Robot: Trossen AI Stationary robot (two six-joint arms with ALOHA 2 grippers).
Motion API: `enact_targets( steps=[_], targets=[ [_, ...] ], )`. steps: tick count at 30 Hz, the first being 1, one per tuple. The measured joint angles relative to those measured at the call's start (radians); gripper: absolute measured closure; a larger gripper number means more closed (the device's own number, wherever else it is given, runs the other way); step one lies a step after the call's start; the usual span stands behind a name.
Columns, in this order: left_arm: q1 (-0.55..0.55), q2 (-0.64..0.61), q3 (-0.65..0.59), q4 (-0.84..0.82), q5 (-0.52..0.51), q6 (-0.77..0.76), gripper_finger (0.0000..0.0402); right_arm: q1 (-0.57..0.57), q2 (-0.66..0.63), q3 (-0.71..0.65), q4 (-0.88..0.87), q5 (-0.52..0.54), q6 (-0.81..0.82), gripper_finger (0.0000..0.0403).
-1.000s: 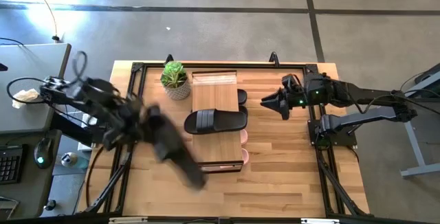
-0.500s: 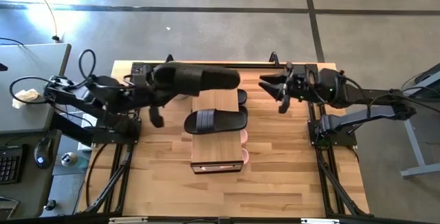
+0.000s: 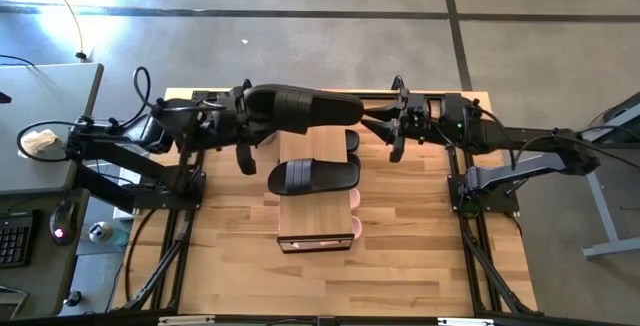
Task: Pick and place slides into the shelf
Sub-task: Put the black slide on the shelf
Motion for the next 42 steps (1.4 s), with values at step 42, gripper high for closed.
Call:
enact_targets(
  steps=[42],
  targets=[
    [0.000, 0.002, 0.000, 0.002, 0.038, -0.001, 0.0401, -0.179, -0.015, -0.002, -0.036, -0.413, 0.153, 0.0162]
  ],
)
